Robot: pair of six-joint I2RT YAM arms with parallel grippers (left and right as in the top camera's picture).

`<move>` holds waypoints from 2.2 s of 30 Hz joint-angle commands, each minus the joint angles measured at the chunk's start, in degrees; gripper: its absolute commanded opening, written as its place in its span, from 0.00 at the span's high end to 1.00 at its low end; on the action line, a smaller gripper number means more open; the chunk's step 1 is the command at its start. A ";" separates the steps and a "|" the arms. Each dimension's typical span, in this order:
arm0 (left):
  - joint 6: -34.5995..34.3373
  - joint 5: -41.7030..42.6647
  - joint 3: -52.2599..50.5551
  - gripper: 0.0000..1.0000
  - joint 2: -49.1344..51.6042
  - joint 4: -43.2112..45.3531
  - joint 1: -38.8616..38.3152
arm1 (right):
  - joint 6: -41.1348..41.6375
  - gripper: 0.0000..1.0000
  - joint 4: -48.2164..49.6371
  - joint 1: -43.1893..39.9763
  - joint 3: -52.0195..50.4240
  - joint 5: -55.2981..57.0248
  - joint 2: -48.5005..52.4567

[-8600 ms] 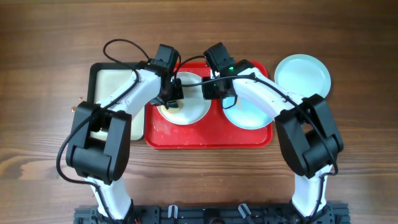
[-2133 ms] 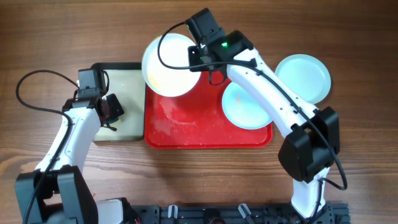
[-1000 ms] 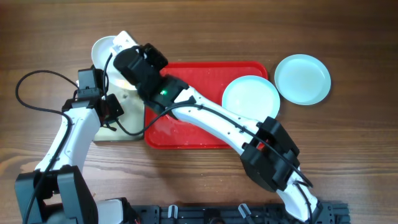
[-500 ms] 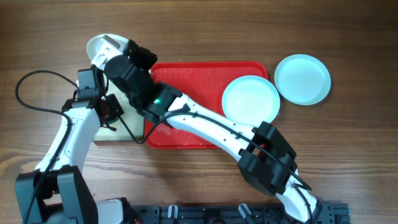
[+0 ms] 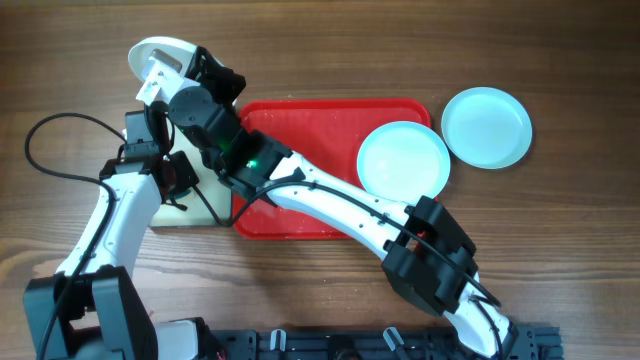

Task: Clean dirty plates on tray and stack at the side
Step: 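Lift the white plate with the right gripper and carry it leftward, then swing the white plate right and stack it on the cleaned plate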

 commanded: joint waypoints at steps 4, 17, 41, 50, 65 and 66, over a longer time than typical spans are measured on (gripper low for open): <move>-0.55 -0.72 -0.22 0.94 0.28 0.24 0.09 | -1.46 0.96 0.70 0.66 1.16 0.87 -0.09; -0.55 -0.72 -0.22 0.94 0.26 0.26 0.09 | 1.14 0.96 1.73 0.66 1.16 2.14 -0.09; -0.55 -0.28 -0.22 0.94 0.26 0.26 0.09 | 60.39 0.96 -36.06 -12.87 1.16 -39.58 -4.61; -0.55 -0.28 -0.22 0.94 0.26 0.26 0.09 | 62.90 0.96 -49.99 -27.30 1.16 -48.13 -8.37; -0.52 0.76 -0.22 0.94 0.28 0.31 0.09 | 62.73 0.96 -74.14 -65.07 1.16 -47.87 -8.37; -0.52 0.76 -0.22 0.94 0.28 0.31 0.09 | 62.71 0.96 -74.77 -67.10 1.09 -47.67 -8.37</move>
